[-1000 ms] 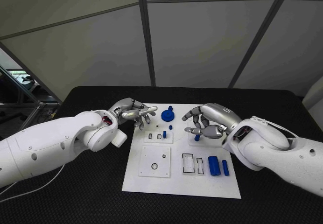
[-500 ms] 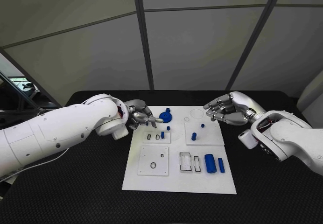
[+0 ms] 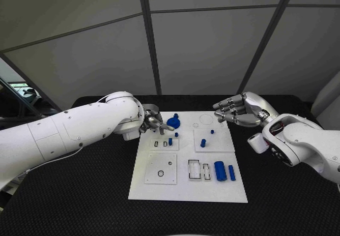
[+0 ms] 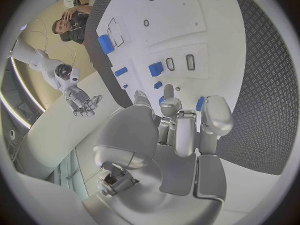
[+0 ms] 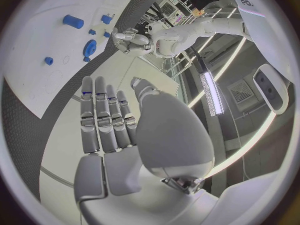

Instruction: Assemble the parts on the task board

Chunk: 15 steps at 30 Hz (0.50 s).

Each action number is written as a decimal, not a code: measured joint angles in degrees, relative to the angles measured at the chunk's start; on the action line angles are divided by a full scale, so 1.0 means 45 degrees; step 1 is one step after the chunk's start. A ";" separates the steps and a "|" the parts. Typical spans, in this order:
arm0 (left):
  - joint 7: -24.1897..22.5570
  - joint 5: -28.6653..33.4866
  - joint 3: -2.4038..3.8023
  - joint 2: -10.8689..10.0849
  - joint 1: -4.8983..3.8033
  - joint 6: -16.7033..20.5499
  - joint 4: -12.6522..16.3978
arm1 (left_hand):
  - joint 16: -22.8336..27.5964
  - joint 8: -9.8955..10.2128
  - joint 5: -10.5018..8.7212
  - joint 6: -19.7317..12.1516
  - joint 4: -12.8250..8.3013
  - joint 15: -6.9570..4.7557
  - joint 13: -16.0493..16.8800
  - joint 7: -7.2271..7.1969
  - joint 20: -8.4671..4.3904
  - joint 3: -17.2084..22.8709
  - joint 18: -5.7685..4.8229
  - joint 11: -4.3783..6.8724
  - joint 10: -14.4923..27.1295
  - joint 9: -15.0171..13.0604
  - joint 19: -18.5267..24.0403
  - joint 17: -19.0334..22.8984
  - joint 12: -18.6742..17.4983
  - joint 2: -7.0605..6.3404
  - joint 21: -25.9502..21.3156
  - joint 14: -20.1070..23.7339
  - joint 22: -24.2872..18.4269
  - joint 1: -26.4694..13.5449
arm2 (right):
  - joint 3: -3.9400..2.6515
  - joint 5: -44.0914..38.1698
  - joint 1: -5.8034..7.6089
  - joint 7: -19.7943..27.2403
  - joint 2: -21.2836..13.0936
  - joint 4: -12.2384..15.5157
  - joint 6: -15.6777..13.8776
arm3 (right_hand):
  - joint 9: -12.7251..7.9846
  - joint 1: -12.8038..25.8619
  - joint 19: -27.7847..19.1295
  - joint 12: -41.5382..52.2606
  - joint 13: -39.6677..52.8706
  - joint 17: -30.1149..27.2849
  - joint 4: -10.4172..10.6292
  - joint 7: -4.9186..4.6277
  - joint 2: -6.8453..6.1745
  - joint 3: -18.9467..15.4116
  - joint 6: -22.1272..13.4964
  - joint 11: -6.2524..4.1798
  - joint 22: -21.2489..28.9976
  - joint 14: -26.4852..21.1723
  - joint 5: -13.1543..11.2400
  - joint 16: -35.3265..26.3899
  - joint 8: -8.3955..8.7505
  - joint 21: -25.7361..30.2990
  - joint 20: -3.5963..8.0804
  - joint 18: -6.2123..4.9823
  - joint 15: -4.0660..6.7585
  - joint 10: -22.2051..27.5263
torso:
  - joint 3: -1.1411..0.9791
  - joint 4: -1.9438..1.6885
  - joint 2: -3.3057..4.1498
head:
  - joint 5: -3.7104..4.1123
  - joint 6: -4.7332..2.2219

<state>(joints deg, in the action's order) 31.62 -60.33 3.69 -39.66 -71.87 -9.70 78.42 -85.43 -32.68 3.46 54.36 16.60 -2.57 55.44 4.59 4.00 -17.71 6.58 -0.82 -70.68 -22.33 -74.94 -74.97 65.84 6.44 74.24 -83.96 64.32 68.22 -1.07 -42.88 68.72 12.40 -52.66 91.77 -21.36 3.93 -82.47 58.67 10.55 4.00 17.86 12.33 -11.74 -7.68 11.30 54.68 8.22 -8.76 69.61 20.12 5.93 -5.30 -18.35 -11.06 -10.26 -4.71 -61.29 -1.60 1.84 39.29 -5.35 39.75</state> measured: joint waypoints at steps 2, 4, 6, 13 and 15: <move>0.0109 -0.0111 -0.0105 0.0204 -0.0062 -0.0130 -0.0189 | 0.0000 0.0000 0.0000 0.0000 0.0000 0.0000 -0.0011 0.0000 0.0000 0.0000 0.0000 0.0000 0.0000 -0.0031 0.0000 0.0000 0.0000 0.0014 0.0000 0.0000 0.0000 -0.0014 | -0.0001 0.0045 0.0003 0.0000 0.0051 -0.0018 -0.0024 | 0.0013 0.0069 0.0044 0.0000 -0.0034 -0.0075 -0.0031 0.0000 0.0070 -0.0106 0.0000 0.0018 0.0114 0.0000 0.0002 -0.0067 0.0000 0.0162 -0.0044 0.0000 0.0000 0.0017 | 0.0006 -0.0005 0.0007 | 0.0026 -0.0001; 0.0181 -0.0194 -0.0159 0.0352 -0.0109 -0.0235 -0.0298 | 0.0000 -0.0051 0.0000 -0.0004 0.0000 0.0000 -0.0014 -0.0004 0.0000 0.0000 0.0001 0.0000 0.0000 -0.0070 0.0000 0.0000 0.0000 0.0014 0.0000 0.0000 -0.0001 -0.0013 | -0.0002 0.0068 0.0004 -0.0006 0.0099 -0.0039 -0.0043 | 0.0019 0.0069 0.0044 0.0000 -0.0034 -0.0129 -0.0051 0.0000 0.0069 -0.0166 0.0000 0.0018 0.0193 0.0000 0.0087 -0.0114 0.0000 0.0276 -0.0044 0.0001 0.0000 0.0017 | 0.0011 -0.0006 0.0020 | 0.0039 0.0002; 0.0239 -0.0271 -0.0192 0.0511 -0.0157 -0.0369 -0.0429 | 0.0000 -0.0094 0.0000 -0.0047 0.0000 0.0000 -0.0075 -0.0047 -0.0034 0.0000 0.0002 0.0069 0.0070 -0.0173 0.0034 0.0001 -0.0012 0.0013 0.0000 0.0000 -0.0028 -0.0013 | -0.0002 0.0078 0.0004 -0.0027 0.0146 -0.0075 -0.0073 | 0.0019 0.0069 0.0100 0.0000 -0.0047 -0.0164 -0.0080 0.0000 0.0069 -0.0196 0.0000 0.0017 0.0257 0.0000 0.0138 -0.0176 0.0000 0.0343 -0.0087 0.0000 0.0000 0.0018 | 0.0016 -0.0005 0.0033 | 0.0040 0.0002; 0.0338 -0.0418 -0.0239 0.0931 -0.0194 -0.0978 -0.0798 | 0.0200 -0.0194 0.0000 -0.0346 0.0000 0.0000 -0.0466 0.0027 -0.0067 0.0000 0.0002 0.0057 0.0351 -0.0512 0.0214 0.0002 -0.0355 -0.0008 -0.0247 0.0001 -0.0333 0.0145 | -0.0001 0.0084 0.0004 -0.0112 0.0261 -0.0151 -0.0209 | 0.0033 0.0069 0.0276 0.0029 -0.0046 -0.0258 -0.0185 0.0000 0.0069 -0.0300 0.0000 0.0017 0.0400 0.0046 0.0241 -0.0256 0.0000 0.0535 -0.0004 0.0003 -0.0045 0.0018 | 0.0028 -0.0002 0.0051 | 0.0052 0.0079; 0.0344 -0.0432 -0.0240 0.1013 -0.0205 -0.1104 -0.0858 | 0.0200 -0.0194 0.0001 -0.0346 0.0000 0.0000 -0.0466 0.0026 -0.0067 0.0000 0.0001 0.0057 0.0351 -0.0512 0.0214 0.0001 -0.0355 -0.0041 -0.0246 0.0000 -0.0333 0.0178 | -0.0001 0.0084 0.0004 -0.0133 0.0290 -0.0178 -0.0243 | 0.0032 0.0011 0.0369 0.0057 -0.0061 -0.0301 -0.0341 0.0000 0.0127 -0.0288 0.0000 0.0017 0.0455 0.0045 0.0242 -0.0313 0.0000 0.0603 0.0004 0.0004 -0.0045 0.0018 | 0.0031 -0.0002 0.0057 | 0.0035 0.0100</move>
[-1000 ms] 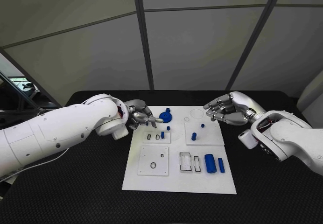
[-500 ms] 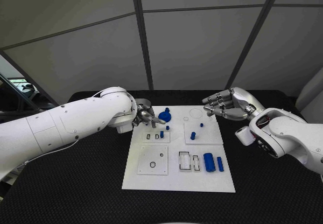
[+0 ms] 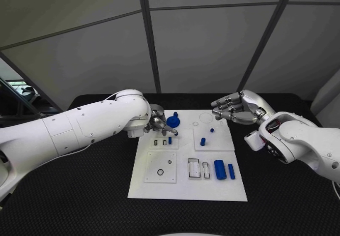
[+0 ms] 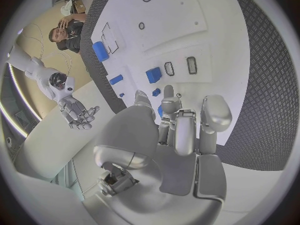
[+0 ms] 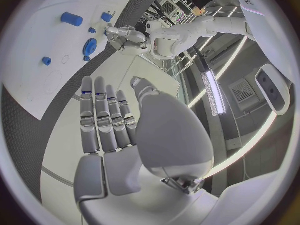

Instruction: Assemble the parts on the task board

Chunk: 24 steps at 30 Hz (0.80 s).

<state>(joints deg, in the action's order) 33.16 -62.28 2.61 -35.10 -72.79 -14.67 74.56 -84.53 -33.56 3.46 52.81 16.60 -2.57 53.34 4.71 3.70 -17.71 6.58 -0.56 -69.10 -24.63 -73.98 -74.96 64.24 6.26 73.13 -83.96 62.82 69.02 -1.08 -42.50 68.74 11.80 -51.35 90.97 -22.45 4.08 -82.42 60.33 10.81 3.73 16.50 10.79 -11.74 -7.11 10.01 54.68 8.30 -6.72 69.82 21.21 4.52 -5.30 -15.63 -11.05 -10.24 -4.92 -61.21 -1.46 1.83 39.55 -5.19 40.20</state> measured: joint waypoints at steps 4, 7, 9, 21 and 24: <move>0.0004 -0.0014 -0.0007 0.0144 -0.0001 -0.0225 -0.0071 | 0.0000 -0.0048 0.0063 -0.0045 -0.0037 0.0000 0.0000 -0.0045 0.0000 0.0037 0.0001 0.0000 0.0000 -0.0108 0.0000 0.0001 0.0000 0.0001 0.0000 0.0000 0.0000 0.0000 | 0.0000 -0.0019 0.0000 -0.0052 0.0088 -0.0052 -0.0068 | 0.0000 -0.0194 0.0088 0.0000 0.0000 -0.0094 -0.0219 0.0011 0.0018 0.0116 0.0011 -0.0049 0.0101 0.0000 0.0000 -0.0089 0.0000 0.0126 0.0001 -0.0002 0.0000 -0.0049 | 0.0006 0.0000 0.0010 | -0.0045 0.0035; 0.0005 -0.0019 -0.0007 0.0215 -0.0006 -0.0371 -0.0110 | 0.0000 -0.0051 0.0064 -0.0055 -0.0037 0.0000 0.0000 -0.0035 0.0000 0.0038 -0.0001 0.0001 0.0000 -0.0147 0.0000 0.0001 0.0000 0.0022 0.0000 0.0000 0.0000 0.0080 | 0.0000 -0.0051 0.0000 -0.0090 0.0153 -0.0095 -0.0107 | 0.0000 -0.0308 0.0135 0.0000 -0.0011 -0.0124 -0.0264 0.0048 0.0021 0.0161 0.0048 -0.0049 0.0130 0.0050 0.0000 -0.0093 0.0000 0.0183 0.0046 -0.0001 0.0050 -0.0049 | 0.0005 0.0007 0.0020 | -0.0067 0.0089; 0.0005 -0.0022 -0.0010 0.0253 -0.0007 -0.0467 -0.0131 | 0.0000 -0.0051 0.0063 -0.0092 -0.0038 0.0000 -0.0018 0.0000 0.0000 0.0038 -0.0001 -0.0025 0.0025 -0.0196 0.0000 0.0001 0.0000 -0.0015 0.0000 0.0000 0.0001 0.0117 | 0.0000 -0.0076 0.0000 -0.0118 0.0187 -0.0128 -0.0133 | 0.0000 -0.0319 0.0135 -0.0001 -0.0011 -0.0135 -0.0276 0.0048 0.0010 0.0173 0.0048 -0.0049 0.0133 0.0049 0.0000 -0.0092 0.0000 0.0184 0.0046 -0.0001 0.0050 -0.0048 | 0.0005 0.0007 0.0023 | -0.0070 0.0129; 0.0007 -0.0020 -0.0012 0.0340 -0.0014 -0.0880 -0.0205 | 0.0000 -0.0150 0.0063 -0.0181 -0.0161 0.0001 -0.0055 0.0001 0.0045 0.0090 -0.0001 -0.0042 0.0042 -0.0382 0.0045 0.0002 -0.0054 -0.0014 0.0000 0.0000 0.0001 0.0351 | 0.0001 -0.0152 -0.0001 -0.0237 0.0291 -0.0201 -0.0175 | -0.0002 -0.0384 0.0295 -0.0002 -0.0023 -0.0315 -0.0478 0.0061 0.0076 0.0424 0.0133 -0.0092 0.0278 0.0048 0.0689 -0.0150 0.0047 0.0389 0.0115 -0.0001 0.0049 -0.0185 | 0.0006 0.0007 0.0031 | -0.0074 0.0231; 0.0012 -0.0016 -0.0012 0.0343 -0.0014 -0.0968 -0.0208 | 0.0000 -0.0151 0.0063 -0.0181 -0.0161 0.0000 -0.0055 0.0000 0.0045 0.0090 -0.0001 -0.0042 0.0042 -0.0418 0.0044 0.0002 -0.0054 -0.0019 0.0000 0.0000 0.0002 0.0356 | 0.0001 -0.0165 -0.0002 -0.0267 0.0305 -0.0213 -0.0175 | -0.0002 -0.0384 0.0295 -0.0002 -0.0023 -0.0332 -0.0497 0.0060 0.0076 0.0471 0.0133 -0.0092 0.0291 0.0048 0.0787 -0.0149 0.0046 0.0389 0.0114 -0.0001 0.0049 -0.0185 | 0.0007 0.0007 0.0031 | -0.0074 0.0240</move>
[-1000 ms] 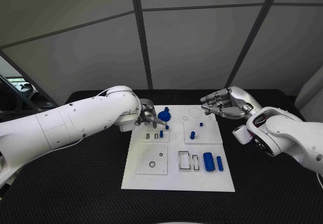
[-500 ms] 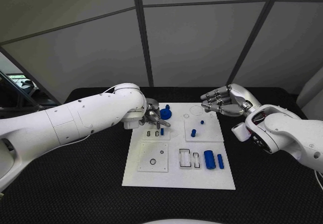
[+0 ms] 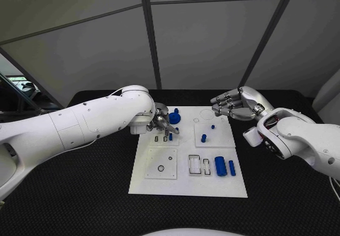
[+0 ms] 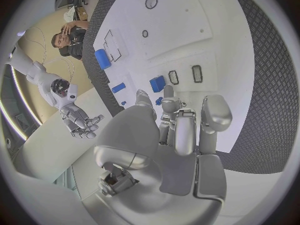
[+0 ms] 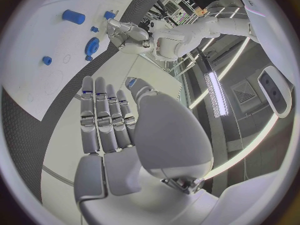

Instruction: Assemble the parts on the task board

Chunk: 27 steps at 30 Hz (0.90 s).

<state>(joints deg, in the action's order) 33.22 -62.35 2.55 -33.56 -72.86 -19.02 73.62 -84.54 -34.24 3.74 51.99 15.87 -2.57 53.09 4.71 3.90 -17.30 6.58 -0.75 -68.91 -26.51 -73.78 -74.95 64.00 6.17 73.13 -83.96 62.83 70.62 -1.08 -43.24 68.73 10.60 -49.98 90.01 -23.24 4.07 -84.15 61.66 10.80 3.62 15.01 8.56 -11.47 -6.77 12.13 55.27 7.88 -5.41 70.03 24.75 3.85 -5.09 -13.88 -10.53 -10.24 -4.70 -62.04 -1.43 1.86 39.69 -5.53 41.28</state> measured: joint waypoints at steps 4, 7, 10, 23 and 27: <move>0.0009 0.0002 0.0000 0.0000 0.0000 -0.0105 0.0001 | 0.0000 -0.0038 0.0051 0.0000 -0.0035 0.0000 0.0000 0.0000 0.0000 0.0035 0.0001 0.0000 0.0000 -0.0064 0.0000 0.0000 0.0000 0.0021 0.0000 0.0000 0.0006 0.0113 | 0.0000 -0.0016 0.0000 -0.0025 0.0019 -0.0012 0.0000 | 0.0000 0.0000 0.0000 0.0000 0.0000 -0.0021 0.0000 0.0000 0.0000 0.0000 -0.0001 0.0000 0.0003 0.0000 0.0066 0.0000 0.0000 0.0000 0.0000 0.0000 0.0000 0.0000 | 0.0006 0.0000 0.0001 | 0.0000 0.0007; 0.0017 0.0004 0.0000 0.0000 0.0000 -0.0178 0.0004 | 0.0000 -0.0047 0.0051 0.0000 -0.0035 0.0000 0.0002 0.0000 0.0000 0.0035 0.0001 0.0000 0.0000 -0.0088 0.0000 0.0000 0.0000 0.0021 0.0000 0.0000 0.0024 0.0113 | 0.0000 -0.0030 0.0000 -0.0042 0.0037 -0.0024 0.0003 | 0.0000 0.0000 0.0000 0.0000 0.0001 -0.0021 -0.0006 0.0044 0.0000 0.0078 0.0043 0.0000 0.0017 0.0000 0.0084 0.0000 0.0000 0.0046 0.0000 0.0000 0.0000 0.0000 | 0.0007 0.0000 0.0009 | -0.0011 0.0018; 0.0029 0.0005 0.0000 0.0000 0.0000 -0.0245 0.0004 | 0.0000 -0.0047 0.0102 -0.0046 -0.0070 0.0000 0.0020 -0.0046 0.0000 0.0071 0.0002 0.0000 0.0000 -0.0138 0.0000 0.0001 0.0000 0.0084 0.0000 0.0000 0.0042 0.0182 | 0.0000 -0.0042 0.0000 -0.0062 0.0055 -0.0038 0.0007 | -0.0001 0.0000 0.0000 0.0000 0.0001 -0.0039 -0.0006 0.0017 0.0000 0.0078 0.0069 0.0000 0.0017 -0.0001 0.0084 0.0000 0.0000 0.0046 -0.0001 0.0000 0.0000 0.0000 | 0.0007 0.0000 0.0015 | -0.0015 0.0023; 0.0064 0.0005 -0.0001 0.0013 0.0000 -0.0445 0.0019 | 0.0000 -0.0194 0.0149 -0.0046 -0.0246 0.0000 0.0057 -0.0047 0.0000 0.0247 0.0001 0.0000 0.0000 -0.0409 -0.0001 0.0001 0.0000 0.0054 0.0000 0.0000 0.0121 0.0514 | 0.0000 -0.0139 0.0000 -0.0141 0.0122 -0.0102 0.0061 | -0.0001 0.0001 -0.0001 -0.0001 0.0003 -0.0057 -0.0002 0.0001 0.0000 0.0145 0.0085 0.0000 0.0032 -0.0001 0.0156 0.0000 -0.0001 0.0045 -0.0001 -0.0001 0.0000 0.0001 | 0.0009 -0.0001 0.0026 | 0.0011 0.0077; 0.0064 0.0005 -0.0001 0.0013 0.0000 -0.0477 0.0030 | 0.0000 -0.0248 0.0246 -0.0095 -0.0370 0.0000 0.0056 -0.0087 0.0000 0.0371 0.0001 0.0000 -0.0001 -0.0538 -0.0001 0.0001 0.0000 0.0170 0.0000 0.0000 0.0141 0.0734 | 0.0000 -0.0171 0.0000 -0.0184 0.0131 -0.0142 0.0108 | -0.0002 0.0001 -0.0001 -0.0001 0.0004 -0.0068 -0.0002 0.0001 0.0000 0.0145 0.0085 -0.0047 0.0032 -0.0001 0.0156 0.0000 -0.0001 0.0045 -0.0001 0.0000 -0.0001 -0.0045 | 0.0012 -0.0005 0.0027 | 0.0011 0.0087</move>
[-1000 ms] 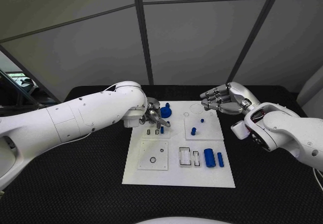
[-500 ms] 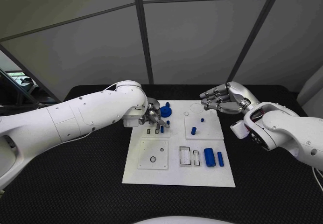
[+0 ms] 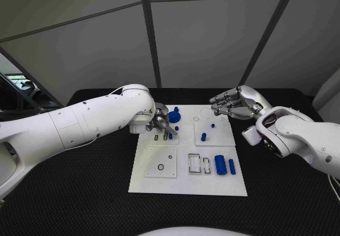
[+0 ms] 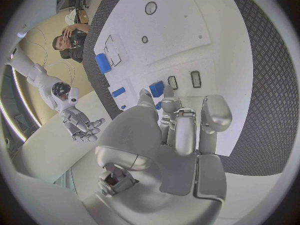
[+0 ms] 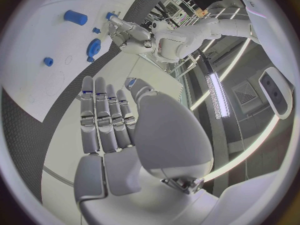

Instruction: Assemble the parts on the task board

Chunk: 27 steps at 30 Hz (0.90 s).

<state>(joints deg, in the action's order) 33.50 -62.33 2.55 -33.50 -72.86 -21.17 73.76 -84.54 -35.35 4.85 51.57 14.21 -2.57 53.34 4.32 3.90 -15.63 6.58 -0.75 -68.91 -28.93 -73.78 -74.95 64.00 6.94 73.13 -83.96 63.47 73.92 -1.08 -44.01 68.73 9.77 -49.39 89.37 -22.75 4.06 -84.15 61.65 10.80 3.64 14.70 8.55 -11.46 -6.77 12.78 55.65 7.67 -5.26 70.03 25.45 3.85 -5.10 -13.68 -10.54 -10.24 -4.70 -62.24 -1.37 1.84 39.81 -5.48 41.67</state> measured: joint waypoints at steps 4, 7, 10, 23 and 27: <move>0.0000 0.0000 0.0000 0.0011 -0.0001 -0.0014 0.0022 | 0.0000 0.0000 0.0000 -0.0045 -0.0217 0.0000 0.0000 0.0038 0.0000 0.0217 0.0000 0.0000 0.0000 -0.0138 0.0000 0.0000 0.0000 0.0053 0.0000 0.0000 0.0020 0.0361 | 0.0000 -0.0033 0.0000 -0.0068 0.0015 -0.0040 0.0086 | 0.0000 0.0000 0.0000 0.0000 0.0000 -0.0002 0.0000 0.0000 0.0000 0.0000 0.0000 0.0000 0.0015 0.0000 0.0000 0.0000 0.0000 0.0047 0.0000 -0.0001 0.0000 0.0000 | -0.0001 0.0000 0.0001 | -0.0016 0.0011; 0.0000 0.0016 0.0000 0.0037 -0.0007 -0.0016 0.0033 | 0.0000 0.0001 0.0000 -0.0087 -0.0409 0.0000 -0.0001 -0.0005 0.0000 0.0447 0.0001 0.0045 0.0045 -0.0234 0.0000 0.0000 0.0000 0.0206 0.0000 0.0000 0.0064 0.0634 | 0.0000 -0.0051 0.0000 -0.0123 0.0033 -0.0057 0.0154 | 0.0000 0.0000 0.0000 0.0000 0.0000 -0.0014 -0.0003 0.0000 0.0000 0.0013 0.0000 0.0000 0.0015 0.0000 0.0000 0.0000 0.0000 0.0047 0.0000 0.0000 0.0000 0.0000 | -0.0001 0.0000 0.0001 | -0.0023 0.0011; 0.0000 0.0074 0.0004 0.0043 -0.0013 -0.0012 0.0033 | 0.0000 0.0001 -0.0001 -0.0156 -0.0603 0.0000 0.0006 -0.0073 0.0000 0.0820 0.0000 0.0045 0.0045 -0.0316 0.0000 0.0001 0.0000 0.0372 0.0000 0.0000 0.0107 0.0974 | 0.0000 -0.0063 0.0000 -0.0170 0.0042 -0.0075 0.0222 | 0.0000 0.0000 0.0000 0.0000 0.0000 -0.0014 0.0000 0.0000 0.0000 0.0072 0.0000 0.0000 0.0015 0.0000 0.0000 0.0000 0.0000 0.0047 0.0000 0.0000 0.0000 0.0001 | 0.0000 -0.0001 0.0001 | -0.0032 0.0016; 0.0008 0.0896 0.0001 -0.0229 -0.0019 0.0221 0.0362 | 0.0000 0.0323 -0.0065 -0.0431 -0.0502 -0.0136 -0.0058 -0.0116 -0.0189 0.3023 0.0002 0.0216 0.0106 -0.0610 -0.0004 0.0001 -0.0270 0.0522 0.0000 -0.0043 0.0396 0.2297 | -0.0001 -0.0295 0.0000 -0.0421 0.0110 -0.0192 0.0589 | -0.0017 0.0000 0.0000 -0.0151 -0.0015 -0.0188 -0.0088 -0.0048 0.0000 0.0296 -0.0048 0.0094 0.0140 -0.0094 0.0067 0.0000 0.0148 0.0282 0.0000 0.0000 -0.0093 0.0094 | 0.0011 -0.0006 0.0016 | -0.0035 0.0068; 0.0024 0.1250 -0.0003 -0.0445 -0.0004 0.0412 0.0620 | 0.0000 0.0356 -0.0066 -0.0432 -0.0153 -0.0136 -0.0057 -0.0115 -0.0189 0.4080 0.0002 0.0281 0.0043 -0.0823 -0.0004 0.0001 -0.0332 0.0126 0.0000 -0.0044 0.0465 0.1902 | -0.0001 -0.0367 0.0000 -0.0493 0.0127 -0.0255 0.0724 | -0.0016 0.0001 -0.0001 -0.0151 -0.0014 -0.0208 -0.0088 -0.0048 0.0000 0.0296 -0.0048 0.0093 0.0149 -0.0141 0.0067 0.0000 0.0148 0.0282 0.0000 0.0000 -0.0140 0.0095 | 0.0013 -0.0021 0.0016 | -0.0055 0.0073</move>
<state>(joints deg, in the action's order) 33.61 -56.70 2.54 -35.51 -72.88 -19.32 76.55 -84.54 -33.75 4.55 49.62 13.52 -3.18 53.09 3.80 3.05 2.73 6.59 0.52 -68.72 -32.64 -73.80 -74.94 62.51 7.51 73.13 -84.15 65.56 82.48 -1.08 -45.66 68.73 7.55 -48.82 88.23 -19.49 3.99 -84.14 61.65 10.12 3.57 13.76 8.15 -11.68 -6.77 14.11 55.44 8.09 -4.59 69.40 25.75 3.85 -4.43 -12.41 -10.54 -10.24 -5.33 -61.82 -1.31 1.75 39.88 -5.72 42.00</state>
